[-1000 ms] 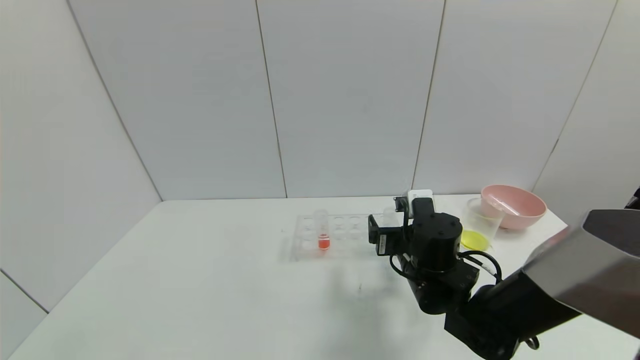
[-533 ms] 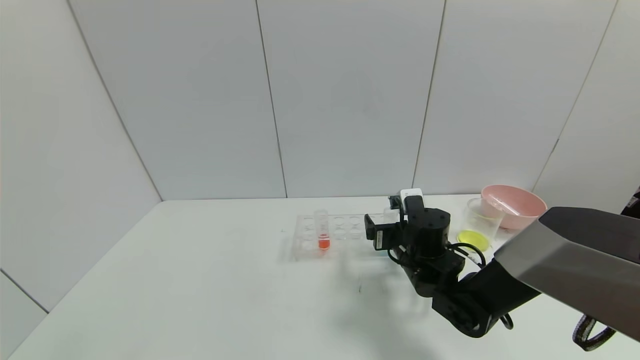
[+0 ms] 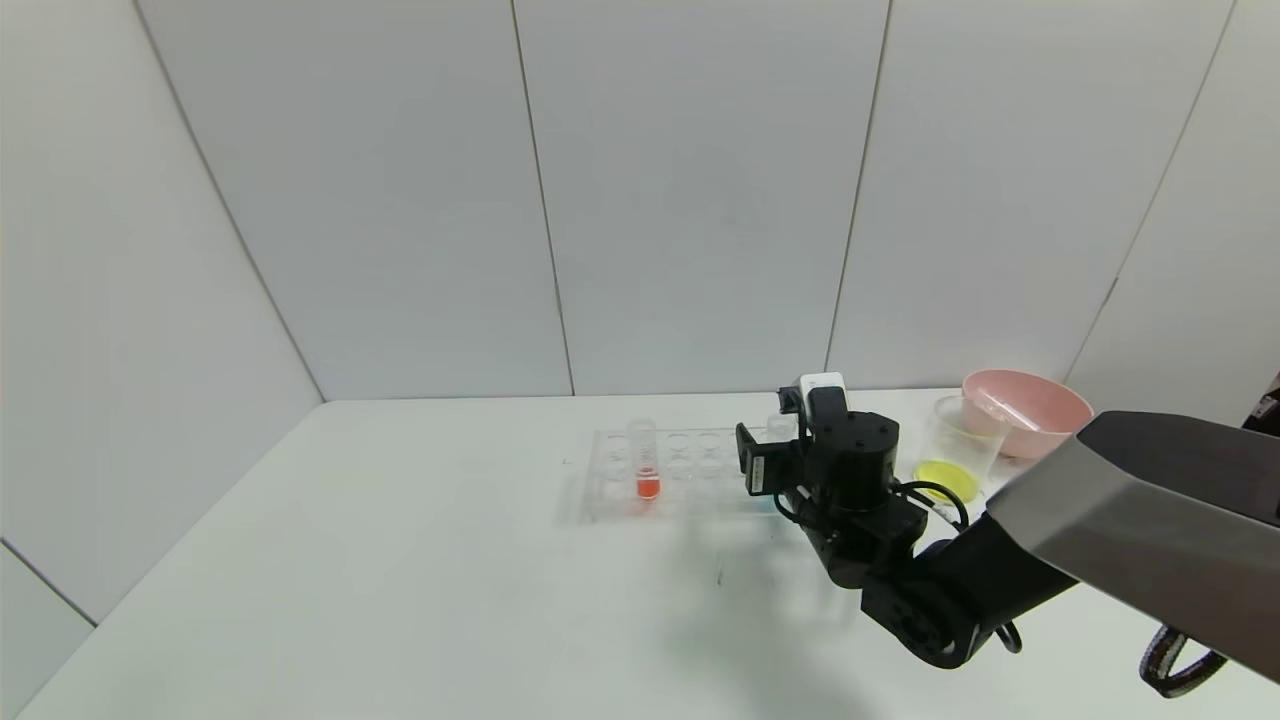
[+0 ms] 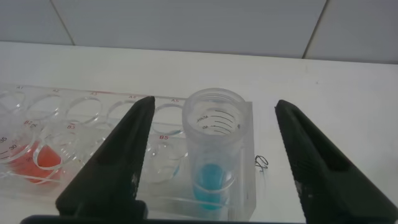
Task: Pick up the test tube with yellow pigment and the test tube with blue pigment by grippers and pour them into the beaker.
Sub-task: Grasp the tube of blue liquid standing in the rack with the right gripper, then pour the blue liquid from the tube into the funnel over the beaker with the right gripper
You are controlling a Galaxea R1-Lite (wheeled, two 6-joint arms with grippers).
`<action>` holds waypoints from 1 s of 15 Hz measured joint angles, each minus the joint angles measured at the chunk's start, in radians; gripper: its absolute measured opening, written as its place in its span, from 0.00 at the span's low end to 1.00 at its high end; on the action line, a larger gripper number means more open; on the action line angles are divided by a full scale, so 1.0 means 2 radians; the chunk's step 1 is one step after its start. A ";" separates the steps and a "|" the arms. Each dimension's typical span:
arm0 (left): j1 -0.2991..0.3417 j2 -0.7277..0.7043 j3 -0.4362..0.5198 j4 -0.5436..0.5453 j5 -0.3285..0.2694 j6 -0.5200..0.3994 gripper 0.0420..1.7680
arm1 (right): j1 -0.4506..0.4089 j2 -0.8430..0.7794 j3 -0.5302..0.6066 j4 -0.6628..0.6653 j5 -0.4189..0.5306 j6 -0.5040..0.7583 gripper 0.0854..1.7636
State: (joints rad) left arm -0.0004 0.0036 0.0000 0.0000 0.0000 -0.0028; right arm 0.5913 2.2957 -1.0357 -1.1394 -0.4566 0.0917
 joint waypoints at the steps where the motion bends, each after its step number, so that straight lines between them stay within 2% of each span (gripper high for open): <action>1: 0.000 0.000 0.000 0.000 0.000 0.000 1.00 | 0.001 -0.001 0.001 0.000 -0.002 0.000 0.67; 5: 0.000 0.000 0.000 0.000 0.000 0.000 1.00 | 0.001 -0.002 0.004 0.000 -0.004 -0.001 0.40; 6: 0.000 0.000 0.000 0.000 0.000 0.000 1.00 | 0.001 -0.002 0.005 0.000 -0.005 -0.001 0.25; 15: 0.000 0.000 0.000 0.000 0.000 0.000 1.00 | 0.000 -0.026 0.012 0.002 -0.005 -0.017 0.25</action>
State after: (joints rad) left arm 0.0000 0.0036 0.0000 0.0000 0.0000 -0.0023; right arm 0.5917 2.2432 -1.0113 -1.1355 -0.4662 0.0577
